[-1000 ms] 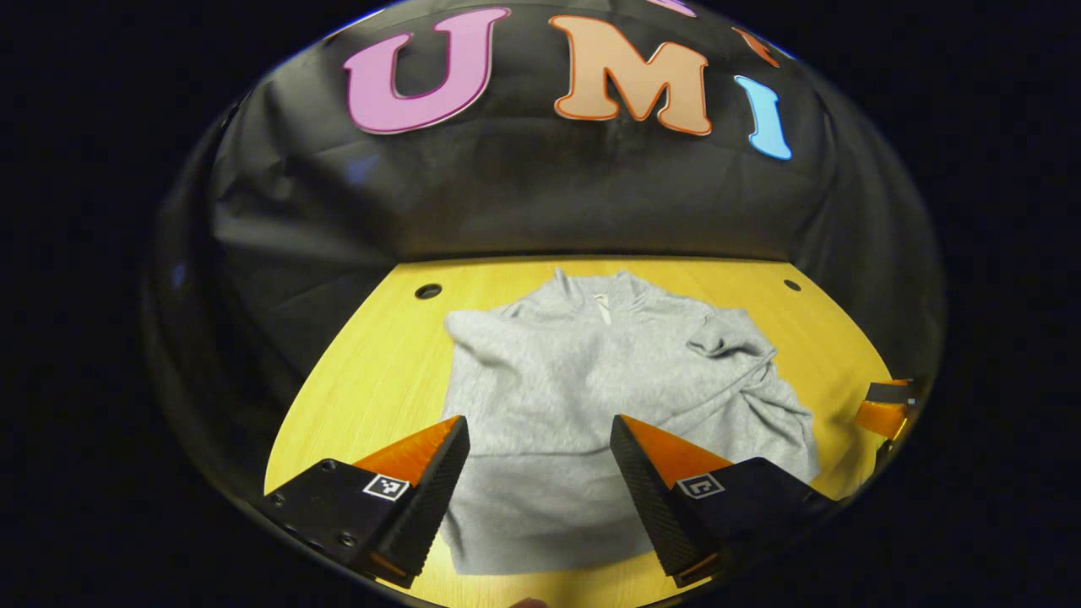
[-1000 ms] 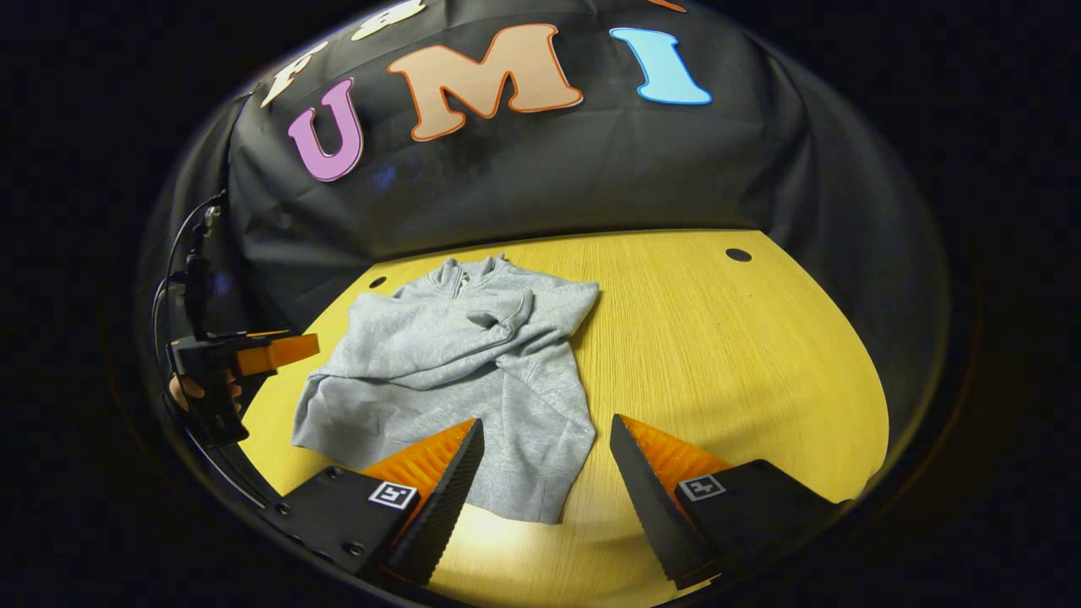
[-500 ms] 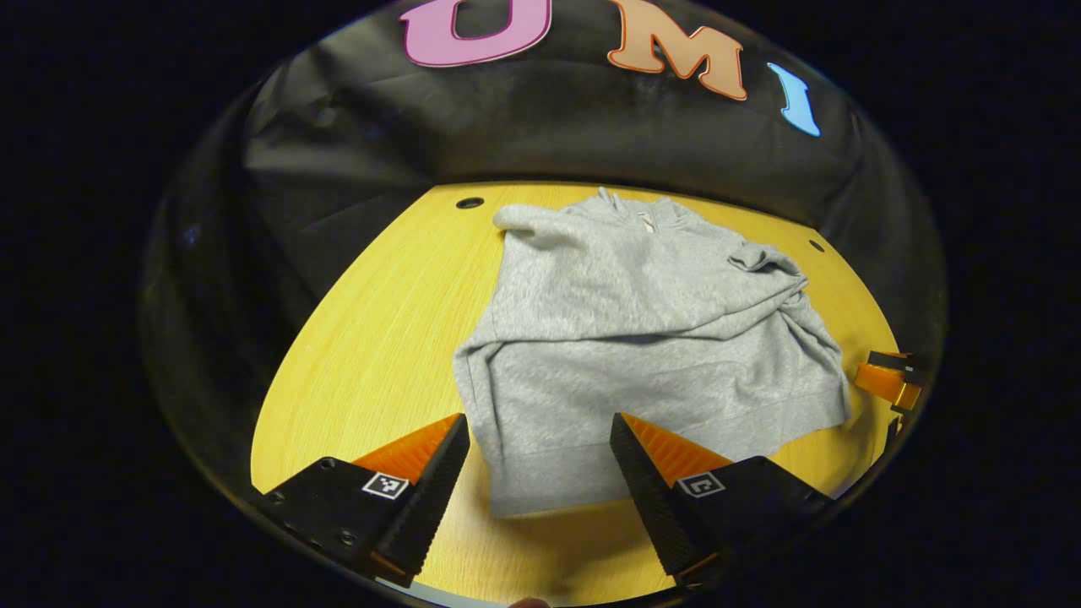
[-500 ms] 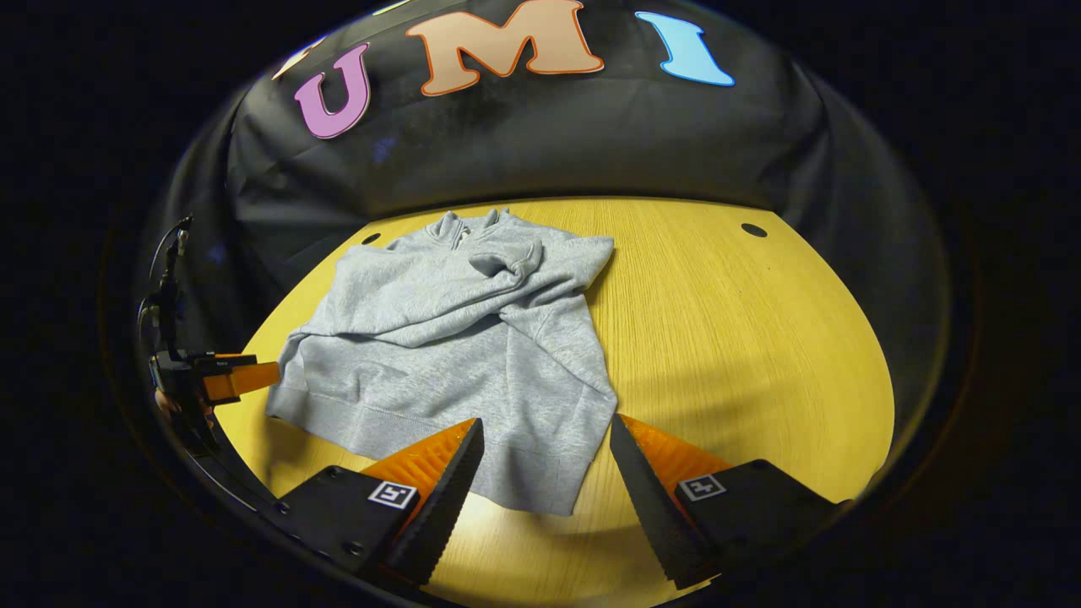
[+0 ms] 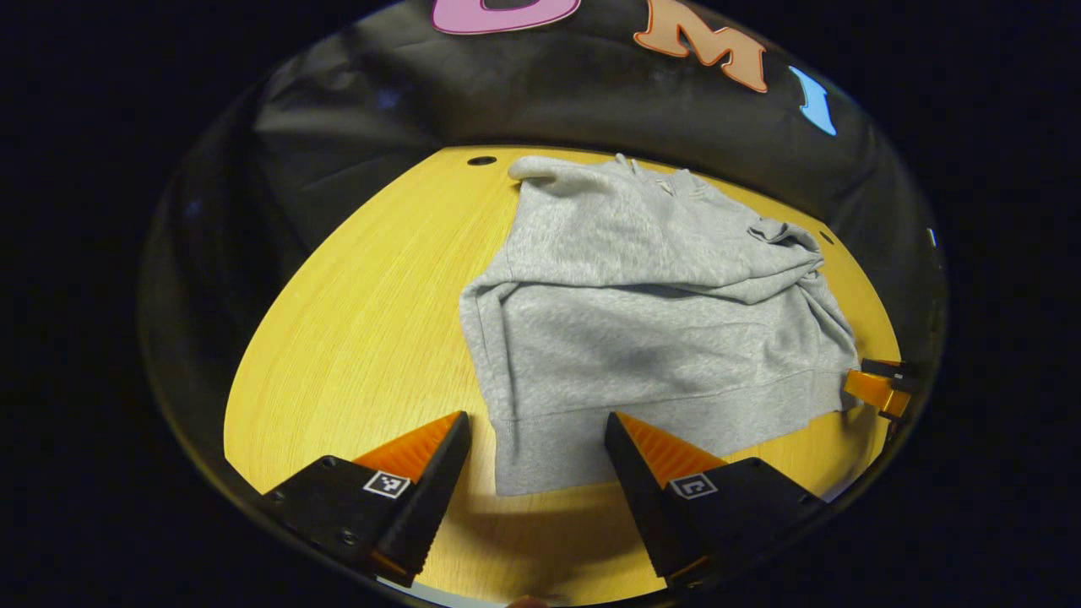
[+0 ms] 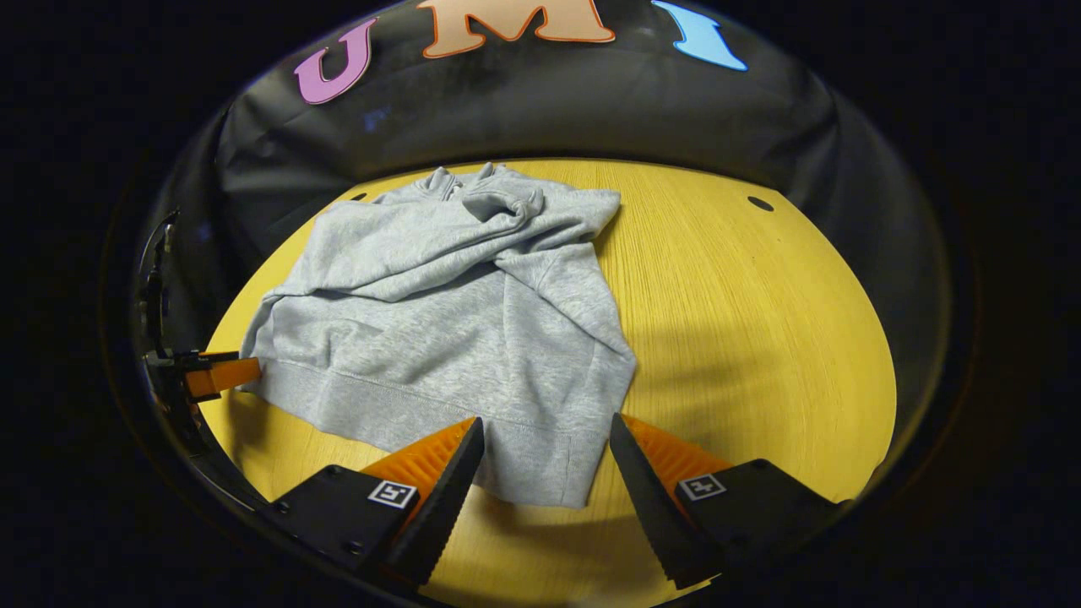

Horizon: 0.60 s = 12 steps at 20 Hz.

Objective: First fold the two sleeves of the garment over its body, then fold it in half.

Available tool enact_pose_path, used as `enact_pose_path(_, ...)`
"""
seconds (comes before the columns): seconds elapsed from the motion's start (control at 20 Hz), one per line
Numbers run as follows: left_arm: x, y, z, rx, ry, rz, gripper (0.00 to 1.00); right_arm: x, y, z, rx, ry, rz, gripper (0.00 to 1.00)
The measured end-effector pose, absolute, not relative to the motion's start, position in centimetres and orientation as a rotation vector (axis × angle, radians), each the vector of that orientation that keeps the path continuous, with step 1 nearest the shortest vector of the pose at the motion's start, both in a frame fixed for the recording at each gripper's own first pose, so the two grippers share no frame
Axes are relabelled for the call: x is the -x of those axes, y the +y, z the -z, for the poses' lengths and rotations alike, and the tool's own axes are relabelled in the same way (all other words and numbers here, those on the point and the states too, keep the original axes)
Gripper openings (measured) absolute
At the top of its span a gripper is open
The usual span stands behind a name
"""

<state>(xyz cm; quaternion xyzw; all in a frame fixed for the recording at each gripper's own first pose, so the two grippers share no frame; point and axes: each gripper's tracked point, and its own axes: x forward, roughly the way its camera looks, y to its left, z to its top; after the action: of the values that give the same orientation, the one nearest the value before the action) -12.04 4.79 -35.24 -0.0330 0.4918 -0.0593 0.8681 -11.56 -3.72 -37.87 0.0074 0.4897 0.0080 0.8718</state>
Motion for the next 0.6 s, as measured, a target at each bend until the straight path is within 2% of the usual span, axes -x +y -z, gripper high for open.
enact_pose_path(0.3,11.8,4.7,35.4,0.068,0.999,0.105,0.95,11.8,-3.7,38.4,0.024,1.044,-0.047,0.96)
enact_pose_path(0.35,11.8,4.4,35.3,0.069,0.996,0.111,0.91,11.7,-3.3,38.5,0.022,1.058,-0.065,0.84)
enact_pose_path(0.4,11.7,4.0,35.2,0.065,0.992,0.122,0.84,11.8,-3.0,38.6,0.015,1.082,-0.071,0.67)
enact_pose_path(0.45,11.8,3.5,35.3,0.064,0.995,0.143,0.72,11.7,-2.4,38.5,-0.002,1.1,-0.092,0.5)
enact_pose_path(0.5,11.6,3.0,35.1,0.056,0.993,0.174,0.66,11.9,-2.4,38.6,-0.008,1.124,-0.089,0.4)
enact_pose_path(0.55,11.4,2.6,35.1,0.056,0.994,0.195,0.47,11.8,-2.0,38.6,-0.013,1.138,-0.103,0.3)
enact_pose_path(0.6,11.2,2.1,35.1,0.066,0.991,0.206,0.36,11.9,-2.1,38.7,-0.017,1.156,-0.104,0.25)
